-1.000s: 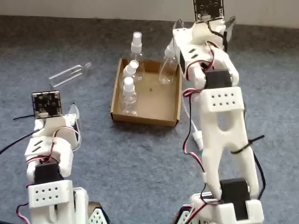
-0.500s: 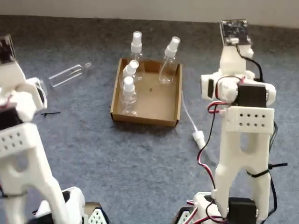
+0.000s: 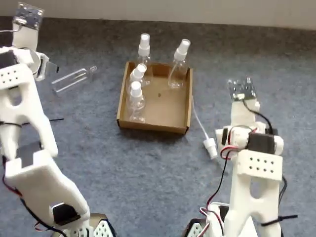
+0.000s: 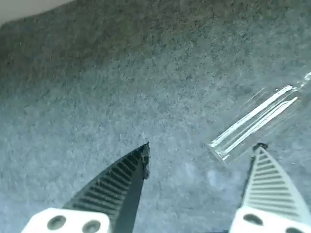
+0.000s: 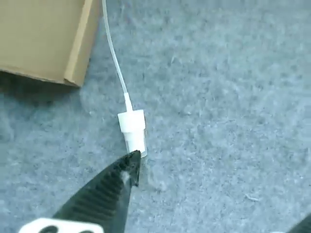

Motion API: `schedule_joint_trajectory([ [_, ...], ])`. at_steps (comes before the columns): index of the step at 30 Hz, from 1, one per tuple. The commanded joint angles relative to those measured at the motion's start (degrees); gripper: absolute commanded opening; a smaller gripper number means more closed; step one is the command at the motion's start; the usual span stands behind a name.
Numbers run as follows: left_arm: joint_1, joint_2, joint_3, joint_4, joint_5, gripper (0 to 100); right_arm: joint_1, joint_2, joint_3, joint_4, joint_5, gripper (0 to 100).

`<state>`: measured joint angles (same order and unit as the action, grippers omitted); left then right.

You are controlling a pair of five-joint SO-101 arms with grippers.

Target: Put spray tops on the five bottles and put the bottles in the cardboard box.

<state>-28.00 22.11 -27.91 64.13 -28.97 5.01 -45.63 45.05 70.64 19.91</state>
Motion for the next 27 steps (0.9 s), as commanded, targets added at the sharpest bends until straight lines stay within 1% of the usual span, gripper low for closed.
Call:
schedule_joint_trajectory([
  [1, 2.77, 12.97, -21.58, 2.46, -7.74, 33, 0.48, -4.35, 4.0, -2.33, 0.7, 46.9],
  [4, 5.14, 21.41, -33.27, 5.89, -10.55, 33, 0.48, -6.2, 6.37, -2.33, 0.7, 46.9],
  [7, 7.16, 29.49, -43.47, 8.35, -11.52, 33, 0.48, -7.96, 8.57, -2.33, 0.7, 46.9],
  [12, 9.1, 39.87, -54.37, 10.73, -11.6, 33, 0.48, -11.74, 11.12, -1.98, 0.7, 46.9],
  [16, 9.27, 44.62, -56.13, 10.64, -11.6, 33, 0.48, -14.9, 12.88, -1.89, 0.7, 46.9],
  [23, 8.84, 48.48, -56.04, 10.99, -11.6, 32, 0.48, -17.54, 14.11, -1.71, 0.7, 46.9],
  [27, 8.22, 51.03, -56.04, 11.96, -11.6, 27, 0.48, -17.63, 14.11, -0.13, 0.7, 46.9],
])
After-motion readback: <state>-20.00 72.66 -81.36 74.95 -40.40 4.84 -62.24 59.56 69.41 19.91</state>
